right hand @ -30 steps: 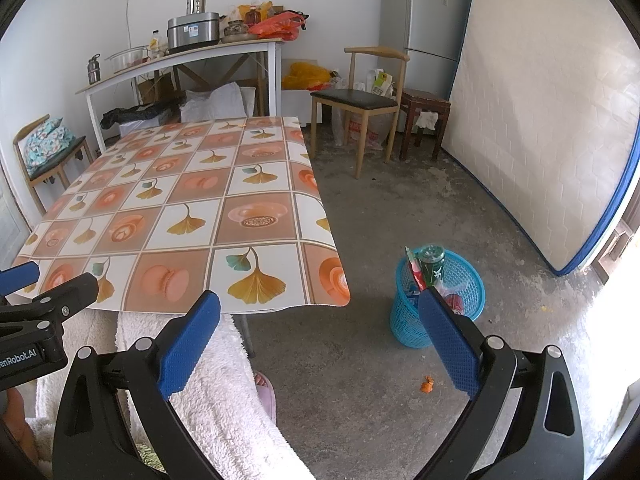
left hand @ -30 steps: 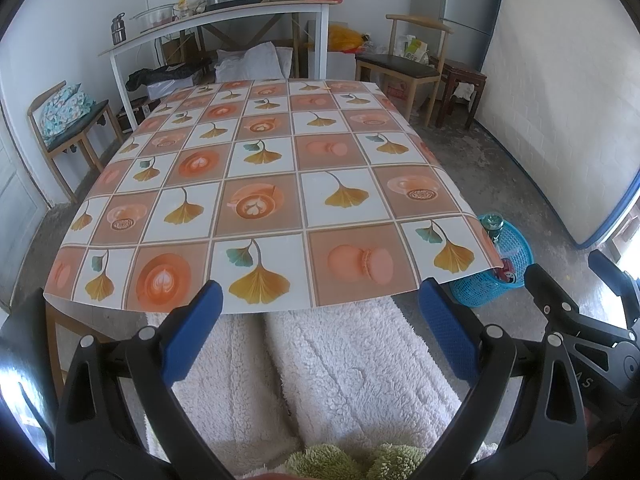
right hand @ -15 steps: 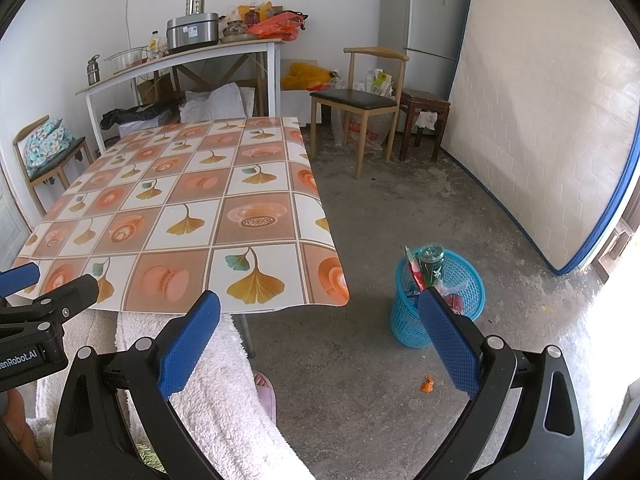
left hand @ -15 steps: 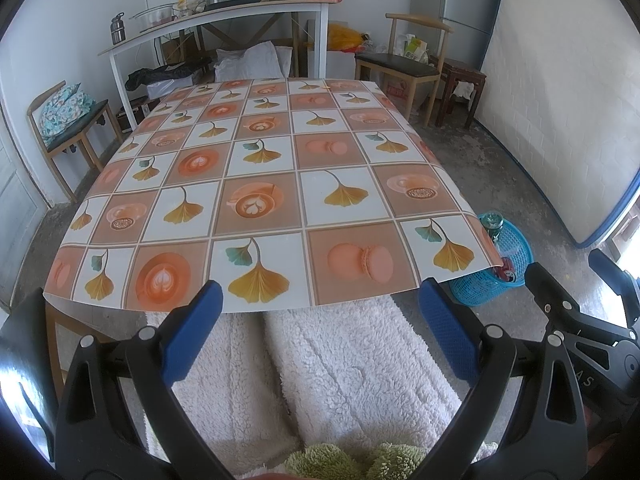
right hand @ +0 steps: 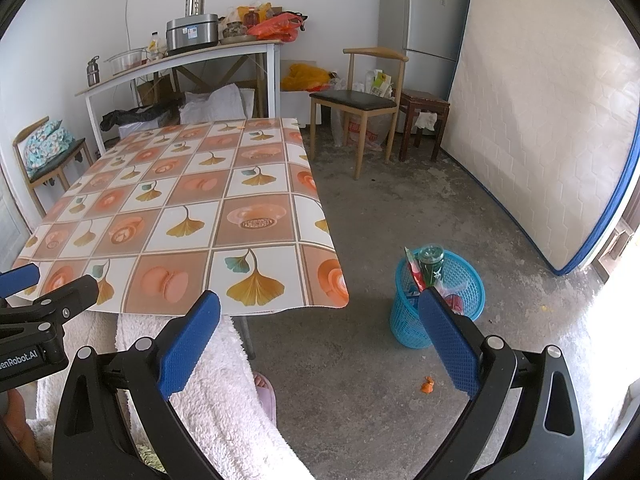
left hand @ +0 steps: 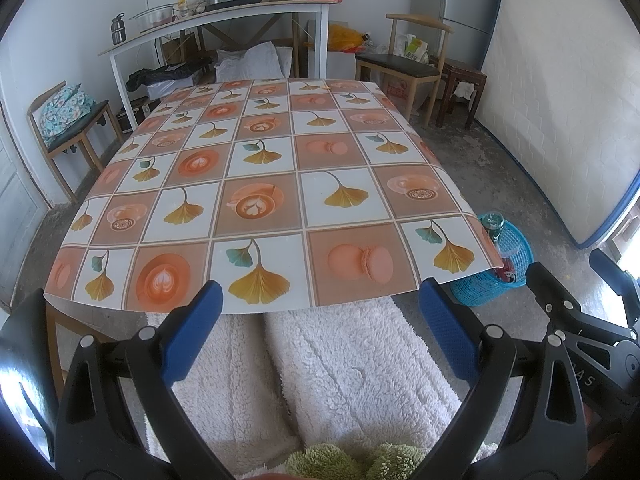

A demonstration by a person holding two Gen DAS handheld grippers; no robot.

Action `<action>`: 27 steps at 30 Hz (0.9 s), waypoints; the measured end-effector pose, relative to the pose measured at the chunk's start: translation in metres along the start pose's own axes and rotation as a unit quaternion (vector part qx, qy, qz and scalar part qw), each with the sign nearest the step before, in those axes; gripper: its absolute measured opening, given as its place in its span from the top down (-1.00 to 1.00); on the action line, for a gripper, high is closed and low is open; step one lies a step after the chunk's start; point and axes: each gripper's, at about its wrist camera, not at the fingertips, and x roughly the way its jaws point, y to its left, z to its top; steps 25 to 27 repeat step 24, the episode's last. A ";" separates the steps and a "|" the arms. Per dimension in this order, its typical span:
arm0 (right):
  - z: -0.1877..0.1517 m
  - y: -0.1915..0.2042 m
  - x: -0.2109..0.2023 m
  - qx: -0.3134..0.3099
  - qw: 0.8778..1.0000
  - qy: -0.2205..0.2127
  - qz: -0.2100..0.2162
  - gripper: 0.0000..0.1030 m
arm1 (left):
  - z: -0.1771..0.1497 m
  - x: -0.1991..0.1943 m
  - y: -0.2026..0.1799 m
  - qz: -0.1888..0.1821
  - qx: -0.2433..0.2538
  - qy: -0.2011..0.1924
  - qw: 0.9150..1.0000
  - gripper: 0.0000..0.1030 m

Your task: Collect trash

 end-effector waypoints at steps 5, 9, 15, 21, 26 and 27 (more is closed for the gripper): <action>0.001 0.000 0.000 0.000 1.000 -0.001 0.000 -0.87 | 0.000 0.000 0.000 0.000 -0.001 -0.001 1.000 -0.83; 0.002 0.001 -0.001 0.001 1.000 -0.001 0.000 -0.87 | 0.000 0.000 0.000 0.000 0.000 0.000 1.000 -0.83; 0.003 0.001 -0.002 0.002 1.000 -0.002 0.000 -0.87 | 0.000 0.000 0.000 0.000 0.000 0.000 1.000 -0.83; 0.003 0.002 -0.001 0.001 1.000 -0.001 0.000 -0.87 | 0.001 0.000 0.000 -0.001 0.000 0.001 1.000 -0.83; 0.002 0.002 -0.002 0.002 1.000 -0.002 0.000 -0.87 | -0.001 0.000 0.002 -0.001 0.000 0.002 1.000 -0.83; 0.002 0.002 -0.002 0.002 1.000 -0.002 0.000 -0.87 | -0.001 0.000 0.002 -0.001 0.000 0.002 1.000 -0.83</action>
